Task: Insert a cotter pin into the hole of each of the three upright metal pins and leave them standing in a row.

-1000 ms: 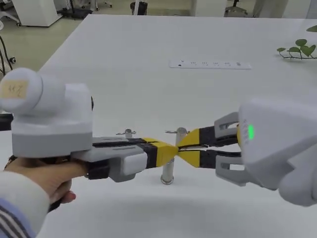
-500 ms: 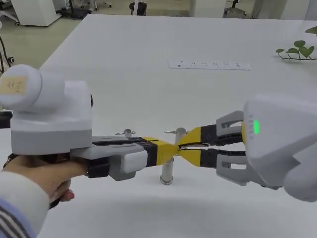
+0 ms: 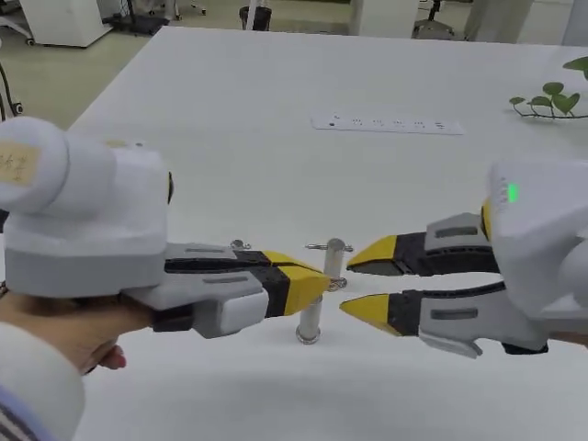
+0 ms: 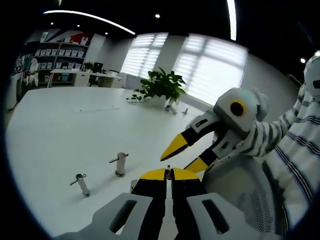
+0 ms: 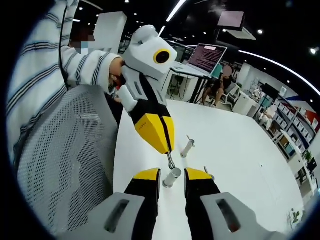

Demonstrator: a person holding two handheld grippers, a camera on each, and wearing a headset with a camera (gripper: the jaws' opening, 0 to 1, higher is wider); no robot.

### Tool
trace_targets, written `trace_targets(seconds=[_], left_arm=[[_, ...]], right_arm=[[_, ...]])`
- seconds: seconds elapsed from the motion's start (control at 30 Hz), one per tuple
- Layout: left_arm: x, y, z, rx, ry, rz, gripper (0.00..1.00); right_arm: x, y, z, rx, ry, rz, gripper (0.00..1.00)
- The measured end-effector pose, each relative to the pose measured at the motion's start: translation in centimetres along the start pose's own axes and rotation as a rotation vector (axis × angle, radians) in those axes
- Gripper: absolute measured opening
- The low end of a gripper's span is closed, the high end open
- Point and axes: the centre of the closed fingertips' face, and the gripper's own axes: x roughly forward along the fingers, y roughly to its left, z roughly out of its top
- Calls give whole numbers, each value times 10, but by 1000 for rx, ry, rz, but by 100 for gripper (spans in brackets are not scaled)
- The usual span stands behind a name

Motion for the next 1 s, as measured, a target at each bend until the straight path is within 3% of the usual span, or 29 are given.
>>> trace_targets(seconds=[0.2, 0.37, 0.47, 0.7, 0.83, 1.0], left_arm=[[0, -10, 2, 78, 7, -49, 0], [-1, -16, -3, 137, 42, -81, 0], [-1, -17, -6, 135, 65, -95, 0], [-2, -21, -15, 244, 132, -118, 0], [-2, -19, -23, 338, 180, -128, 0], [-3, -16, -25, 352, 188, -128, 0]], right_arm=[[0, -3, -2, 51, -12, 9, 14], [-1, 4, -1, 94, -19, 48, 10], [-1, 8, 0, 90, -13, 65, 9], [2, 27, -2, 81, 14, 143, 0], [5, 30, -7, 63, 23, 149, 0], [5, 28, -7, 58, 19, 149, 0]])
